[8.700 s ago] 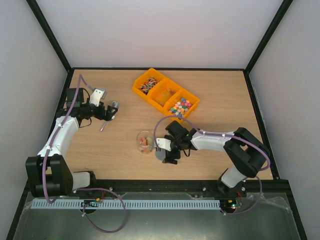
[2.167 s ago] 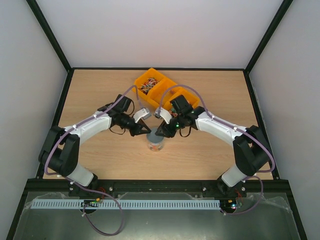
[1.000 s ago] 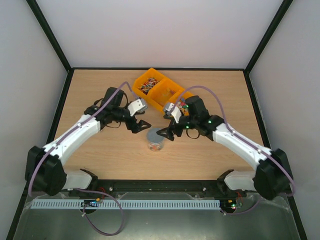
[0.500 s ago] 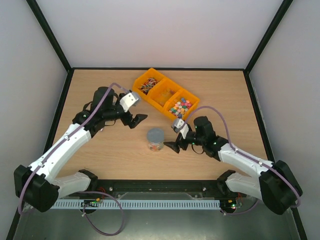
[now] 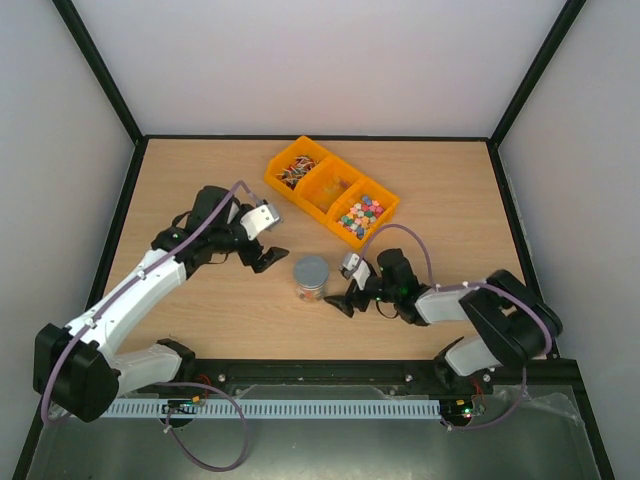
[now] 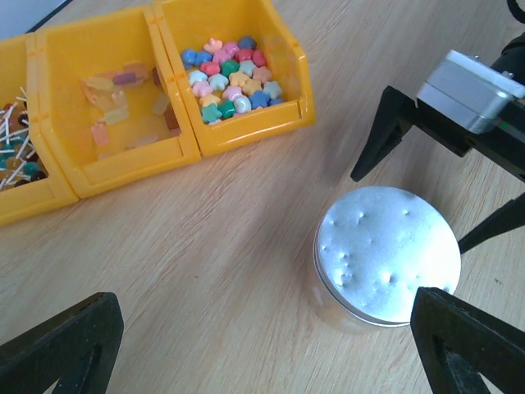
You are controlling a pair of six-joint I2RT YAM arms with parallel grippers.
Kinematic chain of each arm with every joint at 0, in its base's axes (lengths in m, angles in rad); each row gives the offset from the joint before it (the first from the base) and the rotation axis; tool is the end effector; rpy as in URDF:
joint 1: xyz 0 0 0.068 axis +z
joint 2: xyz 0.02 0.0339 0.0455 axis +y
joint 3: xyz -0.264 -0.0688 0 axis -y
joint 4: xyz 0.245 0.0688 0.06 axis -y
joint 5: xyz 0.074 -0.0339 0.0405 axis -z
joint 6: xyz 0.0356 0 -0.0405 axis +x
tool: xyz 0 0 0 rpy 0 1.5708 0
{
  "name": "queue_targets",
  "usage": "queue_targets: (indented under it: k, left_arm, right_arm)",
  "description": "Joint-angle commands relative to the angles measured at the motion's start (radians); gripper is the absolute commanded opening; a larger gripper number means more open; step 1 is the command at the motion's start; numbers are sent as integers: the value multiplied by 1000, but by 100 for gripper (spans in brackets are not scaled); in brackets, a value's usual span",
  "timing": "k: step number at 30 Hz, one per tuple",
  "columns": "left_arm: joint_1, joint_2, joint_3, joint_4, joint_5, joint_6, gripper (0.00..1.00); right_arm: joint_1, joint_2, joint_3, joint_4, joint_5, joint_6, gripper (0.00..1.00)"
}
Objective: Pack the candies
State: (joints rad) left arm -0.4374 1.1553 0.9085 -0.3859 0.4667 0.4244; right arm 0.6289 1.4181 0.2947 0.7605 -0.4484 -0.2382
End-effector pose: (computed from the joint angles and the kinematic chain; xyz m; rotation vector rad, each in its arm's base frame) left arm 0.2206 -0.1208 0.2908 1.1370 1.8513 -0.5198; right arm 0.1843 0.1531 0.1418 -1.0888 1.6275 0.6918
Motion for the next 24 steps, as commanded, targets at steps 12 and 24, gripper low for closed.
queue_targets:
  k: [12,24]
  left_arm:
    - [-1,68,-39,-53,51,140,99]
    - [-96,114,-98,42,2,210,99]
  right_arm:
    - [32,293,114,349,-154,-50,99]
    - [49,373,182,371,-220,-49,99]
